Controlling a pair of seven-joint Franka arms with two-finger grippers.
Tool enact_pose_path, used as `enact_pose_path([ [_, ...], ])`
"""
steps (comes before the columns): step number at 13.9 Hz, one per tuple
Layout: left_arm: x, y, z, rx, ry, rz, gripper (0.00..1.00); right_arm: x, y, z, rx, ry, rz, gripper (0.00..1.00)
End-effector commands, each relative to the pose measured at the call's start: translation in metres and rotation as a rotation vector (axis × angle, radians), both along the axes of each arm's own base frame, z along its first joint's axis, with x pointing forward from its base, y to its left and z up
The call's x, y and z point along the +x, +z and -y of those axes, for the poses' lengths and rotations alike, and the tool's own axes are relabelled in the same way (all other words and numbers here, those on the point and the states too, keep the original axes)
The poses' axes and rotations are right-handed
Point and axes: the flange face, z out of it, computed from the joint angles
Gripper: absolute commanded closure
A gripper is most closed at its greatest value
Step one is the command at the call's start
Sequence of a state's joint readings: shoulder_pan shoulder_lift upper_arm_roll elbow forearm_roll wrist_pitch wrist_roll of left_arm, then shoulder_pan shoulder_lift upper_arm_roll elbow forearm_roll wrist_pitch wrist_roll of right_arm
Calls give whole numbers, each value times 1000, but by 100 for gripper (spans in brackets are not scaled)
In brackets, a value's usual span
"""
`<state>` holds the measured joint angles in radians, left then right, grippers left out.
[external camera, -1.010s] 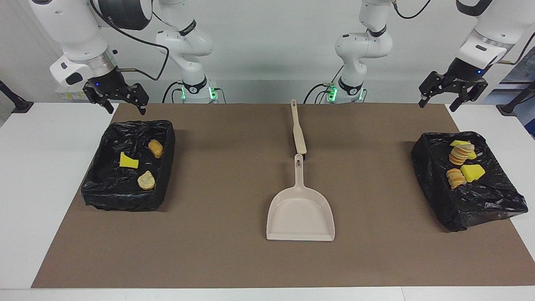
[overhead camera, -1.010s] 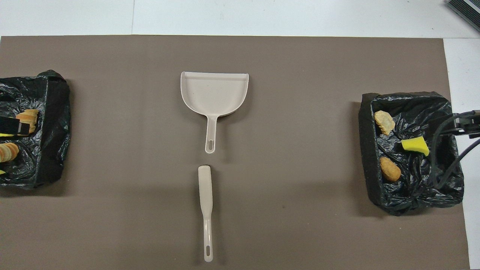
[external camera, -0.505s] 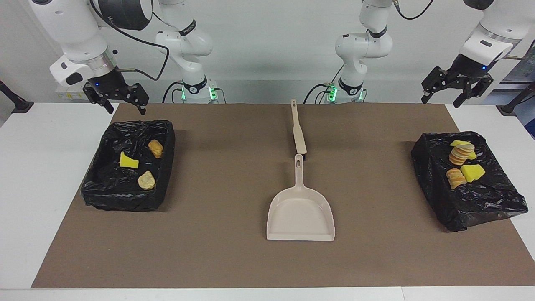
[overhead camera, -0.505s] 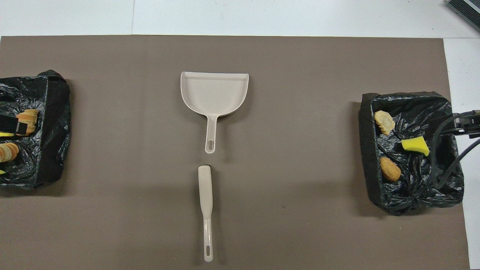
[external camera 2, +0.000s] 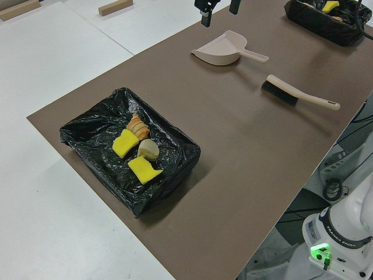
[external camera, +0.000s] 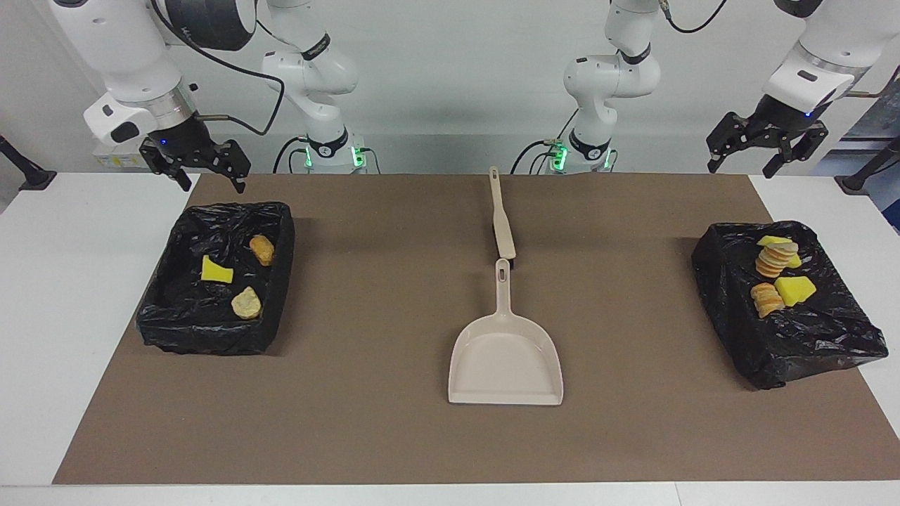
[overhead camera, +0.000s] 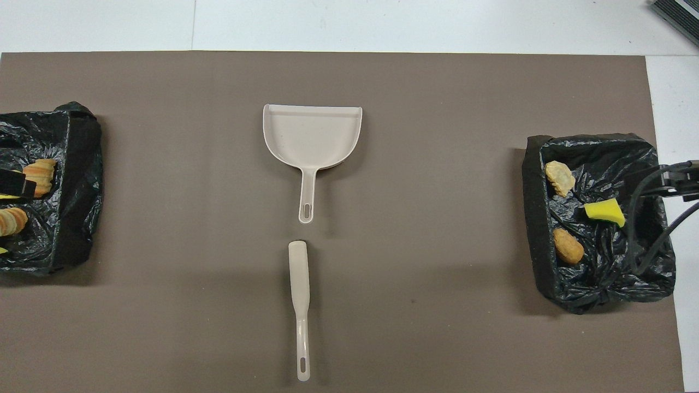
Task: Sweep and dump trash in bin
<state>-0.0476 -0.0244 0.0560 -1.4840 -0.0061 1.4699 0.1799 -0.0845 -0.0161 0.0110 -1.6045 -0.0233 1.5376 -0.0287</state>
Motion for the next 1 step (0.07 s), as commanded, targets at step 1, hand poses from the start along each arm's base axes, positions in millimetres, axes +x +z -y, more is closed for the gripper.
enact_pose_path([
  [1, -2, 0, 1, 27, -5, 13, 0, -1, 2, -1, 4, -12, 7, 0],
])
